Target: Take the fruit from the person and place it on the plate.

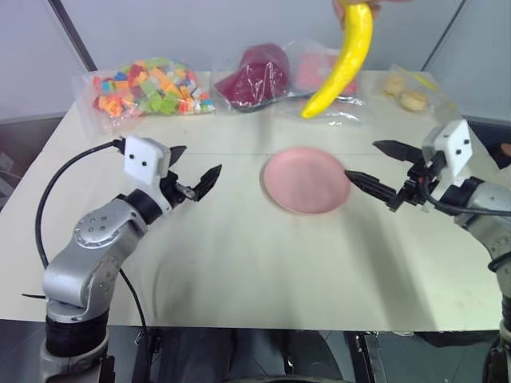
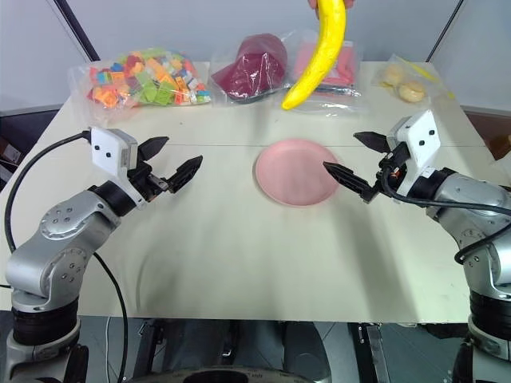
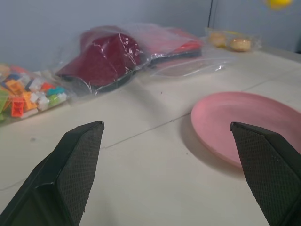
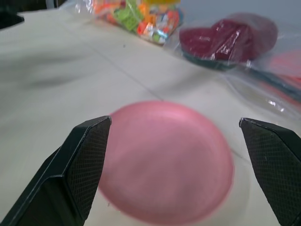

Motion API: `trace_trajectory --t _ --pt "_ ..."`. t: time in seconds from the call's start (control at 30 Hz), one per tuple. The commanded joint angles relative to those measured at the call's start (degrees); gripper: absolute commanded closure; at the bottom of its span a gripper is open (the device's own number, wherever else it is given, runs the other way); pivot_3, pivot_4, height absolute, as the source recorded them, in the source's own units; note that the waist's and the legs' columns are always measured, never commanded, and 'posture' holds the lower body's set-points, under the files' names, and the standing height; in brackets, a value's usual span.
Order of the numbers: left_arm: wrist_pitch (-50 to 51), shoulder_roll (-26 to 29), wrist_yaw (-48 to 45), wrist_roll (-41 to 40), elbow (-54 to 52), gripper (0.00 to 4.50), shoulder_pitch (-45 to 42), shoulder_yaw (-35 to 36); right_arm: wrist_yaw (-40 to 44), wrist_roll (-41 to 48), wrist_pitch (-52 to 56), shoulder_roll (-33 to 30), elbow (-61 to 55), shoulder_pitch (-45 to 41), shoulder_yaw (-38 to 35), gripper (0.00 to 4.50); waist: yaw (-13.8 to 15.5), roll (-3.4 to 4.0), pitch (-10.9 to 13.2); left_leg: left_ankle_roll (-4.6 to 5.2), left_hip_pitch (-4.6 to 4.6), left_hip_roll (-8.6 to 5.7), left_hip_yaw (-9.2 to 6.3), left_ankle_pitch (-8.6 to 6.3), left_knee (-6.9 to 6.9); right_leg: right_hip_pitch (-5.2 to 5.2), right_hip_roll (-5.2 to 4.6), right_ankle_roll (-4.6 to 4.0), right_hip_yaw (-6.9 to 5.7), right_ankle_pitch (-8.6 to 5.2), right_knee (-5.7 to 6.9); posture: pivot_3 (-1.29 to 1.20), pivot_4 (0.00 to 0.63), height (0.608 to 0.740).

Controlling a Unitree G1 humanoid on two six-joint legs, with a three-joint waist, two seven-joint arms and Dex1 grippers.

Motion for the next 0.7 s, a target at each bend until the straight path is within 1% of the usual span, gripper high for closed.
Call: trace_trajectory --t 0.03,0.13,0.23,0.33,0.43,0.57,0.63,0.7 --pt "-1.6 -0.2 0.0 0.6 -0.4 0.00 -1.4 -1.1 -5.7 2.0 2.8 3.3 -0.2 -6.6 1.0 0.03 0.0 0.00 0.0 -0.03 0.00 0.01 0.00 0.02 0.00 0.00 0.01 0.00 0.00 0.00 0.01 0.00 0.150 0.740" --pt "-1.7 -0.3 -0.2 0.8 -0.1 0.00 -1.8 -1.4 -11.7 5.3 7.3 8.3 3.2 -13.0 -0.2 0.03 -0.1 0.00 0.0 -0.16 0.00 0.02 0.00 0.09 0.00 -0.01 0.02 0.00 0.00 0.00 0.00 0.00 0.150 0.740" --pt "-2.0 -0.2 -0.3 1.0 0.2 0.00 -2.1 -1.4 -16.3 8.7 11.4 11.6 5.8 -18.0 -1.5 0.03 0.0 0.00 0.0 -0.17 -0.01 0.01 -0.01 0.10 -0.01 -0.02 0.01 -0.01 0.00 0.00 0.00 0.00 0.150 0.740" --pt "-2.0 -0.2 -0.2 1.1 0.0 0.00 -2.2 -1.4 -19.7 11.2 13.4 14.3 7.8 -21.5 -2.6 0.03 0.1 0.00 0.0 -0.17 -0.03 -0.01 0.00 0.10 0.00 -0.03 -0.02 -0.01 0.00 0.00 0.00 0.00 0.150 0.740" --pt "-2.0 -0.2 0.0 1.2 -0.4 0.00 -1.9 -1.7 -21.1 11.6 13.0 16.0 9.5 -23.7 -2.5 0.03 0.0 0.00 0.0 -0.17 -0.03 -0.01 0.00 0.10 -0.01 -0.05 -0.02 -0.01 0.00 0.00 0.00 0.00 0.150 0.740" --pt "-2.3 0.0 0.1 1.4 -0.4 0.00 -1.8 -1.8 -21.4 9.9 11.2 16.6 11.8 -25.2 -1.3 0.03 -0.1 0.00 0.0 -0.17 -0.03 -0.01 0.01 0.09 -0.02 -0.06 -0.01 -0.01 0.00 0.00 0.00 0.00 0.150 0.740" --pt "-2.3 0.0 0.2 1.5 -0.4 0.00 -1.9 -1.8 -21.0 9.5 10.6 16.4 12.4 -25.2 -1.1 0.54 -0.1 0.00 0.0 -0.17 -0.03 -0.01 0.01 0.09 -0.02 -0.07 -0.01 -0.01 0.00 0.00 0.01 0.00 0.150 0.740" --pt "-2.4 -0.1 0.2 1.6 -0.3 0.00 -1.9 -1.9 -20.2 9.6 10.0 16.4 12.2 -25.0 -0.9 1.32 -0.1 0.00 0.0 -0.17 -0.03 -0.01 0.01 0.09 -0.02 -0.07 -0.01 -0.01 0.00 0.00 0.01 0.00 0.150 0.740"
